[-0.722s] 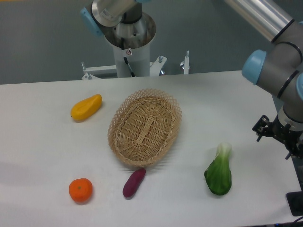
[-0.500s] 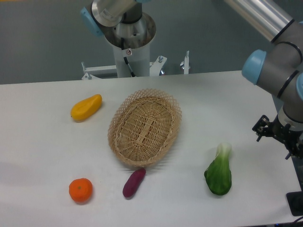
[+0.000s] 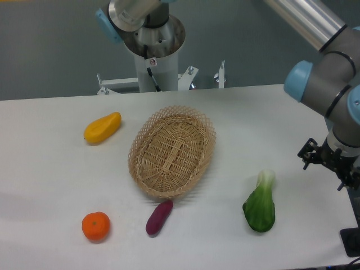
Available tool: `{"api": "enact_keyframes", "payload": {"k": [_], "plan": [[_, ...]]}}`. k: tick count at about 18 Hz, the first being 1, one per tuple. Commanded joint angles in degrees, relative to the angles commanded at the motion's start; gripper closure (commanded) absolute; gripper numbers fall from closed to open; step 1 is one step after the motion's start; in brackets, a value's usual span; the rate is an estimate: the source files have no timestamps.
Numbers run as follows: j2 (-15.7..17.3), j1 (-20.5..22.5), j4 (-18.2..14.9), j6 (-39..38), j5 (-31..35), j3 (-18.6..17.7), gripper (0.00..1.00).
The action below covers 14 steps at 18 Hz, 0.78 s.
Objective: Pick up the green vegetable from the table
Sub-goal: 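Move the open gripper over the green bok choy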
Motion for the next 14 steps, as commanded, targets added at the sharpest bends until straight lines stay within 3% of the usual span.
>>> {"api": "enact_keyframes", "payload": {"k": [3, 10, 14], "plan": [[1.6, -1.0, -1.5, -1.0, -1.9, -1.1, 0.0], [4.7, -5.6, -2.3, -4.2, -1.7, -8.2, 0.0], [4.5, -5.8, -2.6, -4.7, -1.8, -10.5, 0.0]]}}
